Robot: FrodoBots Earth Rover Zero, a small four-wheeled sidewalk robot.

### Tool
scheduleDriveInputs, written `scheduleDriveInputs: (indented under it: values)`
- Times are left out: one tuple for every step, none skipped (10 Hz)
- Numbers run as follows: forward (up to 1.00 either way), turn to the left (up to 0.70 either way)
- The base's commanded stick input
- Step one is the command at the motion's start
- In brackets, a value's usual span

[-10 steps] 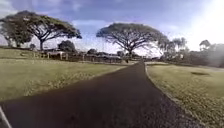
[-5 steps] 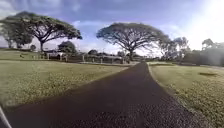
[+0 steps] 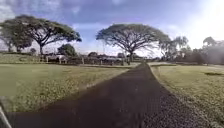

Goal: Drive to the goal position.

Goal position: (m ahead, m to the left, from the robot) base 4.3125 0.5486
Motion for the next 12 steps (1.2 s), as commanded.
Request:
scheduleDriveInputs:
  values:
    - [0.70, -0.35]
    - [0.70, -0.35]
    - [0.70, -0.35]
    - [0.70, -0.35]
    - [0.70, -0.35]
    - [0.70, -0.35]
    - [0.70, -0.35]
    - [0.70, -0.33]
    - [0.70, -0.15]
    - [0.70, 0.00]
    - [0.70, 0.00]
    - [0.70, 0.00]
